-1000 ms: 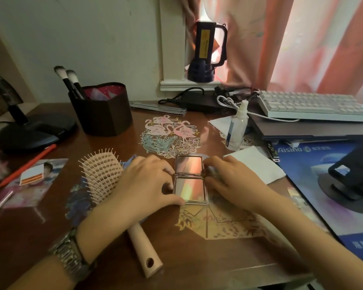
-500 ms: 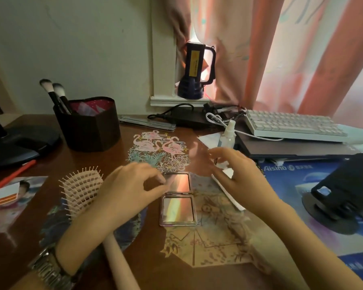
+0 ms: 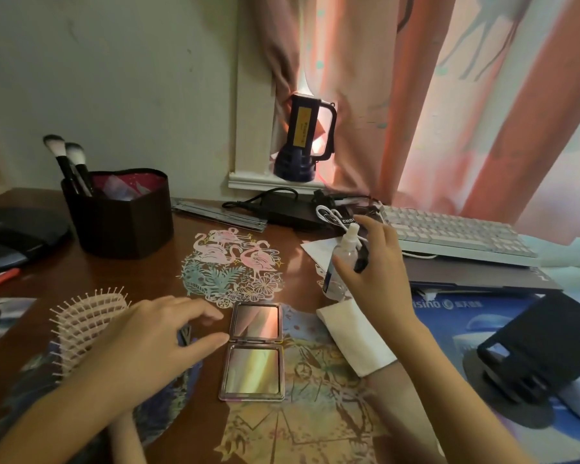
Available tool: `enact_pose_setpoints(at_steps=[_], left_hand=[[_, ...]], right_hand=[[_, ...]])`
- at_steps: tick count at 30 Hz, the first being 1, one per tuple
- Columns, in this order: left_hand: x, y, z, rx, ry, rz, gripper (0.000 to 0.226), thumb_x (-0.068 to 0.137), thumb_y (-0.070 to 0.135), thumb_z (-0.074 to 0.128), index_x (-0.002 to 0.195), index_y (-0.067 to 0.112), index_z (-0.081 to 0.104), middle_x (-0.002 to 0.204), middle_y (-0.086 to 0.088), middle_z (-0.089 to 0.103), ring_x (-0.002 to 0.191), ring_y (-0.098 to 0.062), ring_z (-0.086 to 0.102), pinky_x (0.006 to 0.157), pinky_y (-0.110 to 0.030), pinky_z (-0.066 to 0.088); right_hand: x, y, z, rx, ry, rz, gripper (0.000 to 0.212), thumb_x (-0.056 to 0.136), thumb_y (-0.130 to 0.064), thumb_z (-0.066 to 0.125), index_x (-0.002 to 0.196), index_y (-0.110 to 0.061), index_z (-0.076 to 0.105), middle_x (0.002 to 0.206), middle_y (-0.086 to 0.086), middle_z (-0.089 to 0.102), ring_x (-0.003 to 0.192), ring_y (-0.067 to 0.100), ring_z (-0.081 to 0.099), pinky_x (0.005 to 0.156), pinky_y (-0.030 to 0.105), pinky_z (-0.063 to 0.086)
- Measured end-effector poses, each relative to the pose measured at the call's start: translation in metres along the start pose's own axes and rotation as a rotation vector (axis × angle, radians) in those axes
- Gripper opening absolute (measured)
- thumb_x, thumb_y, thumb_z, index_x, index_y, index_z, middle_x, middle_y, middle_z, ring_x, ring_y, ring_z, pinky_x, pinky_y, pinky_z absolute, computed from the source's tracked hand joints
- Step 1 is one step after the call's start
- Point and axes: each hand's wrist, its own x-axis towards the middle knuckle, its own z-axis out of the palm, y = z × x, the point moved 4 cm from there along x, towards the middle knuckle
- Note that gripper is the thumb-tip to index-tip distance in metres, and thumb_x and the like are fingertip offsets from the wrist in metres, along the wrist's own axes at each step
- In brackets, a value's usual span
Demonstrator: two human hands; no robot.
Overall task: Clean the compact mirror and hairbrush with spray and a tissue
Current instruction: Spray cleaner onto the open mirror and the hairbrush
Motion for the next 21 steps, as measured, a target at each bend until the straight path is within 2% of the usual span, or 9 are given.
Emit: enact_pose_setpoints(at_steps=[1,5,9,11,12,14,15,18,21], left_hand=[[0.000,0.000,0.001,0.007,-0.001,0.003,0.037,0.068,0.071,0.049,0.100,0.053,0.055,0.091,0.041,0.045,0.096,0.007,0.053,0.085,-0.022,0.046],[0.001,-0.005,0.001,-0.003,0.026,0.008,0.078,0.047,0.096,0.010,0.100,0.056,0.052,0.089,0.041,0.047,0.093,0.008,0.052,0.086,-0.024,0.047],[0.001,-0.005,-0.001,0.016,0.047,-0.002,0.088,0.041,0.097,0.000,0.101,0.057,0.049,0.086,0.040,0.047,0.091,0.008,0.052,0.084,-0.024,0.047],[0.001,-0.003,-0.002,0.034,0.029,0.000,0.080,0.047,0.096,0.008,0.103,0.055,0.050,0.086,0.040,0.046,0.091,0.008,0.052,0.084,-0.023,0.047],[0.001,-0.002,-0.002,0.032,0.017,-0.004,0.069,0.056,0.091,0.022,0.105,0.053,0.051,0.087,0.040,0.046,0.092,0.007,0.052,0.086,-0.024,0.047],[0.000,-0.002,-0.003,0.019,0.012,-0.017,0.047,0.070,0.071,0.048,0.111,0.048,0.054,0.088,0.039,0.045,0.095,0.005,0.053,0.088,-0.026,0.047],[0.000,-0.001,-0.003,0.014,0.017,-0.021,0.043,0.073,0.064,0.054,0.112,0.047,0.055,0.089,0.038,0.047,0.095,0.005,0.053,0.088,-0.026,0.047],[0.000,-0.004,-0.004,-0.015,0.025,-0.037,0.040,0.074,0.060,0.058,0.111,0.046,0.056,0.092,0.033,0.054,0.093,0.006,0.055,0.083,-0.025,0.050],[0.000,-0.007,-0.004,-0.052,0.050,-0.046,0.039,0.074,0.059,0.060,0.110,0.044,0.059,0.094,0.030,0.059,0.091,0.005,0.057,0.081,-0.027,0.052]], right_hand=[[-0.001,0.002,0.004,-0.009,-0.008,0.006,0.057,0.077,-0.017,0.068,0.128,-0.023,0.043,0.125,0.004,0.044,0.104,0.021,0.051,0.072,0.033,0.051],[-0.001,0.009,0.013,0.000,-0.015,0.026,0.061,0.076,-0.018,0.070,0.129,-0.025,0.039,0.128,0.004,0.043,0.104,0.022,0.051,0.069,0.030,0.046],[-0.004,0.009,0.023,0.087,-0.058,0.061,0.069,0.077,-0.022,0.070,0.131,-0.029,0.028,0.128,0.005,0.048,0.105,0.024,0.053,0.071,0.031,0.042],[-0.006,0.011,0.030,0.121,-0.077,0.097,0.072,0.079,-0.018,0.069,0.133,-0.031,0.023,0.130,0.010,0.050,0.104,0.030,0.056,0.073,0.030,0.041],[-0.006,0.012,0.032,0.135,-0.075,0.112,0.071,0.081,-0.016,0.066,0.134,-0.033,0.022,0.130,0.012,0.051,0.102,0.033,0.057,0.073,0.030,0.041],[-0.006,0.013,0.034,0.163,-0.071,0.115,0.070,0.083,-0.010,0.061,0.133,-0.037,0.021,0.131,0.013,0.050,0.099,0.032,0.057,0.072,0.031,0.041],[-0.006,0.013,0.034,0.172,-0.076,0.098,0.070,0.083,-0.008,0.060,0.132,-0.039,0.021,0.131,0.012,0.049,0.099,0.030,0.057,0.073,0.031,0.041],[-0.006,0.010,0.031,0.211,-0.098,0.036,0.069,0.083,-0.009,0.062,0.130,-0.041,0.022,0.127,0.011,0.048,0.100,0.024,0.053,0.077,0.029,0.040],[-0.005,-0.004,0.022,0.233,-0.097,-0.045,0.068,0.084,-0.013,0.063,0.133,-0.036,0.021,0.119,0.006,0.046,0.090,0.008,0.046,0.071,0.017,0.037]])
